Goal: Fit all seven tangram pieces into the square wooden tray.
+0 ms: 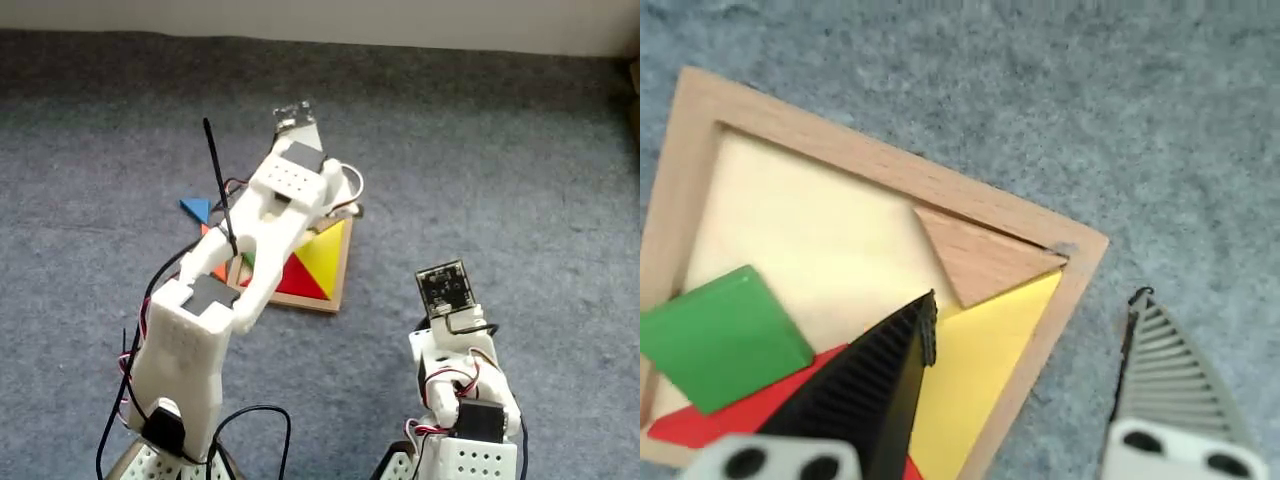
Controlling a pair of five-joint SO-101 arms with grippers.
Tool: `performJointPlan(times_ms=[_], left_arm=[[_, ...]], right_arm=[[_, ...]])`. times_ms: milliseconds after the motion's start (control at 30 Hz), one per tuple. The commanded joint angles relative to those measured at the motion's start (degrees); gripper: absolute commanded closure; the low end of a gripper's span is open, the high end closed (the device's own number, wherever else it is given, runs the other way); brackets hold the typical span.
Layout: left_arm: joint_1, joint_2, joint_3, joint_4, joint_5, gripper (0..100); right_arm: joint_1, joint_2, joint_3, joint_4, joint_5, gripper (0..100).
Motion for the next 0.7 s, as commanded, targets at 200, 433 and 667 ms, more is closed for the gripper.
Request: performJointPlan(times_ms=[200, 433, 667], left_arm=[[-2.95, -1.10, -12.26, 23.30, -0.62, 70], [-11.30, -0.48, -12.18, 23.56, -0.62, 70], [-13.14, 1.54, -9.54, 23.65, -0.62, 70]], right_arm=[[0.75, -0.66, 7.25, -1.19, -0.18, 93.2], [0.75, -0.66, 7.25, -1.19, -0.18, 93.2], [0.75, -0.66, 7.25, -1.19, -0.18, 93.2]])
